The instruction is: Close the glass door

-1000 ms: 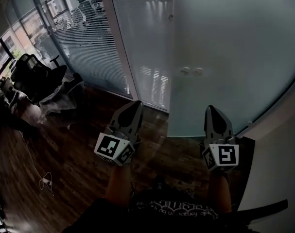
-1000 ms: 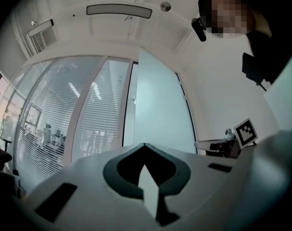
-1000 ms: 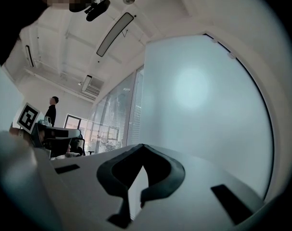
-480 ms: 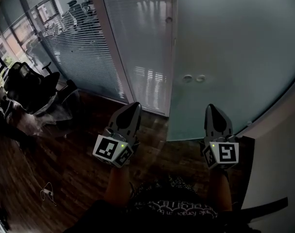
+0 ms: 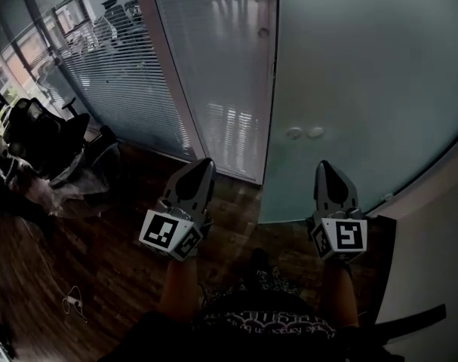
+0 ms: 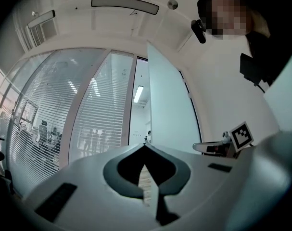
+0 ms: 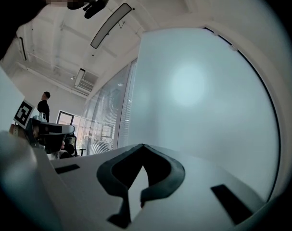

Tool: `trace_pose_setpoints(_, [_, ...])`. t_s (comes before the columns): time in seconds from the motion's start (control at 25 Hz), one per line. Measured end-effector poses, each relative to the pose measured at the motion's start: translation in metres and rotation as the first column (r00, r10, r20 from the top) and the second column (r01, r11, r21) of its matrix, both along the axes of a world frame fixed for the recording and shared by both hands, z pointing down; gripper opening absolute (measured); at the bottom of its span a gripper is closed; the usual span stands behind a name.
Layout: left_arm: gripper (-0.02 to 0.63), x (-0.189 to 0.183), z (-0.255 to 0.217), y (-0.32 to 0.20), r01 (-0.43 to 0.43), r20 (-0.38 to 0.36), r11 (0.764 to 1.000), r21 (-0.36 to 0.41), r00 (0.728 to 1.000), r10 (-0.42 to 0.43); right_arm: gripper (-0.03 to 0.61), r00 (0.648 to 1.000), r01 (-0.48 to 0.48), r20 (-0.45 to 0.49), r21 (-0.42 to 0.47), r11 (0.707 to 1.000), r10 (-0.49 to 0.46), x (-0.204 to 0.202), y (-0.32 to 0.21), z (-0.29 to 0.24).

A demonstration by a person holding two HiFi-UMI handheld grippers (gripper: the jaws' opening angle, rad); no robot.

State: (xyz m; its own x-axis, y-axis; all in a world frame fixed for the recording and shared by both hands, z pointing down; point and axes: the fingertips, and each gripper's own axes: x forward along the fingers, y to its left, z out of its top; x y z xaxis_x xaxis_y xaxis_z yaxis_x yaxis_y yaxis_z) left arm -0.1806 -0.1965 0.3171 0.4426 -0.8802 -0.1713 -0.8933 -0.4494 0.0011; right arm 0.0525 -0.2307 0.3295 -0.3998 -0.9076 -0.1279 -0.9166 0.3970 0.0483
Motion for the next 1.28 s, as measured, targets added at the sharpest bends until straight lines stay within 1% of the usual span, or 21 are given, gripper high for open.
trace_pose_setpoints(0.08, [0.002,-0.002,-0.001,-0.009,0.003,0.011,1.0,-0.007,1.0,-0.003,0.003,1.0,0.002,0.002,-0.001,1.0,-0.002,-0.002,-0.01,0.001])
trace_pose_setpoints(0.2, [0.002,-0.003,-0.011,-0.022,0.002,-0.005,1.0,0.015,1.0,-0.002,0.003,1.0,-0.001,-0.001,-0.012,1.0,0.001,-0.005,-0.025,0.005])
trace_pose_setpoints(0.32, [0.002,-0.008,-0.006,-0.034,0.012,0.02,1.0,0.0,1.0,-0.012,0.003,1.0,-0.007,0.004,-0.029,1.0,0.007,-0.007,-0.039,0.011])
trace_pose_setpoints(0.48, [0.002,-0.003,-0.005,-0.048,0.01,0.012,1.0,0.001,1.0,-0.01,0.003,1.0,-0.011,-0.005,-0.045,0.999,0.011,0.0,-0.054,0.019])
trace_pose_setpoints(0.6, [0.002,-0.003,-0.007,-0.058,0.024,0.003,1.0,-0.009,1.0,-0.024,0.008,1.0,0.008,-0.015,-0.066,0.998,-0.009,-0.002,-0.066,0.028])
trace_pose_setpoints(0.68, [0.002,-0.002,-0.005,-0.064,0.02,0.004,1.0,-0.012,1.0,-0.02,0.054,0.999,0.021,-0.034,-0.091,0.996,-0.025,-0.005,-0.074,0.034])
trace_pose_setpoints(0.76, [0.002,-0.001,-0.003,-0.068,0.013,0.002,1.0,-0.006,1.0,-0.013,0.084,0.998,0.033,-0.051,-0.115,0.993,-0.039,-0.009,-0.081,0.042])
trace_pose_setpoints(0.84, [0.002,0.0,0.002,-0.07,0.011,-0.007,1.0,0.0,1.0,-0.011,0.109,0.997,0.038,-0.058,-0.14,0.989,-0.046,-0.011,-0.086,0.052])
trace_pose_setpoints(0.92, [0.002,0.0,0.007,-0.072,0.018,0.012,1.0,-0.001,1.0,-0.018,0.127,0.997,0.037,-0.061,-0.158,0.987,-0.047,-0.013,-0.092,0.061])
trace_pose_setpoints(0.96, [0.002,0.0,0.008,-0.072,0.021,0.017,1.0,-0.001,1.0,-0.021,0.13,0.997,0.036,-0.059,-0.167,0.985,-0.047,-0.014,-0.096,0.063])
trace_pose_setpoints(1.08, [0.002,-0.003,0.003,-0.075,0.026,-0.01,1.0,0.0,1.0,-0.026,0.133,0.998,0.023,-0.052,-0.197,0.98,-0.033,-0.019,-0.108,0.07])
trace_pose_setpoints(1.16, [0.002,-0.007,0.005,-0.077,0.037,-0.002,0.999,-0.01,0.999,-0.037,0.135,0.998,0.014,-0.049,-0.209,0.978,-0.025,-0.023,-0.113,0.071])
trace_pose_setpoints(1.28, [0.002,-0.016,0.007,-0.078,0.052,0.017,0.998,-0.02,0.998,-0.052,0.133,0.998,0.001,-0.056,-0.201,0.98,-0.013,-0.028,-0.119,0.071])
